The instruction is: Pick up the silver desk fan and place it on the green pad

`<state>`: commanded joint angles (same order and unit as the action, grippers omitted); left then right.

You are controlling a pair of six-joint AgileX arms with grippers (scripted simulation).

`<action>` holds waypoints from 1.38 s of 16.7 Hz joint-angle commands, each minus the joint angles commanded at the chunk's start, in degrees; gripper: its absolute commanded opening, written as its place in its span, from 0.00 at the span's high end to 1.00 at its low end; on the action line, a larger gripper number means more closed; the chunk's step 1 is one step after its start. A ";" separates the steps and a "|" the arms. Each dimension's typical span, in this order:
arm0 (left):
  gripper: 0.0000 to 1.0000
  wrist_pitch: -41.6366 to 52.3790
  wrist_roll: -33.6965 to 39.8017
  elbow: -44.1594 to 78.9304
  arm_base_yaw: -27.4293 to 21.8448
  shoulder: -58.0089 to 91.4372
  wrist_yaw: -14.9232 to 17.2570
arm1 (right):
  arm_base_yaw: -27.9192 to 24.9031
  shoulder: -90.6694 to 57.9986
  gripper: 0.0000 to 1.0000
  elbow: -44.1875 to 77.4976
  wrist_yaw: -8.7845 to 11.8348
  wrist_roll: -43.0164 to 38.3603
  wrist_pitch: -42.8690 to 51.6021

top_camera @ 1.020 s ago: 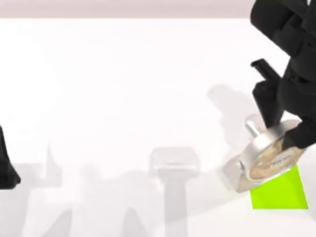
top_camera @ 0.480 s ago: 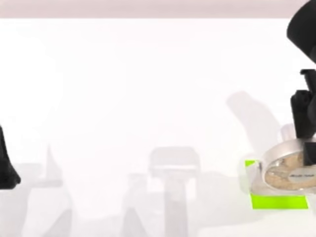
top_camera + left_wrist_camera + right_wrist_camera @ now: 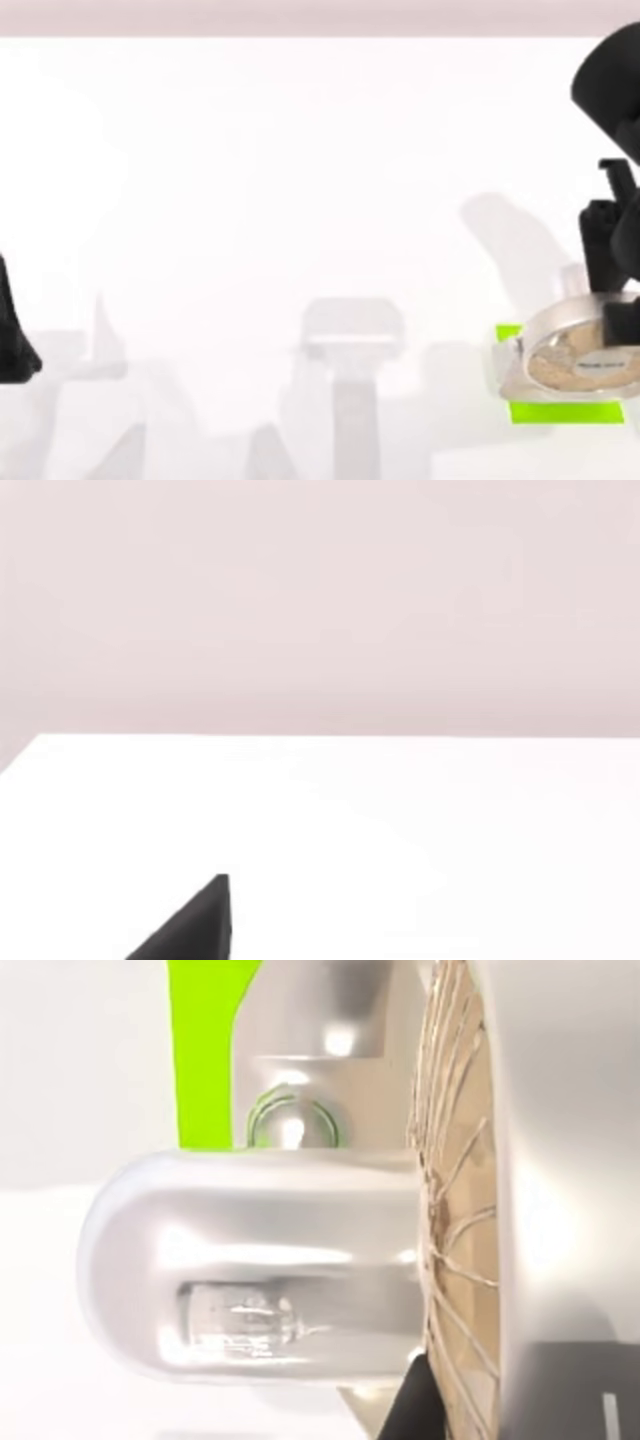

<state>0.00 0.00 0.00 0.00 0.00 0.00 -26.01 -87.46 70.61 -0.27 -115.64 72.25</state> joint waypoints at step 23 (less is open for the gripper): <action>0.00 0.00 0.00 0.00 0.00 0.00 0.00 | 0.11 -0.24 0.00 -2.25 0.00 0.12 -2.44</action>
<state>0.00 0.00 0.00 0.00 0.00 0.00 -25.90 -87.70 68.36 -0.27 -115.52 69.82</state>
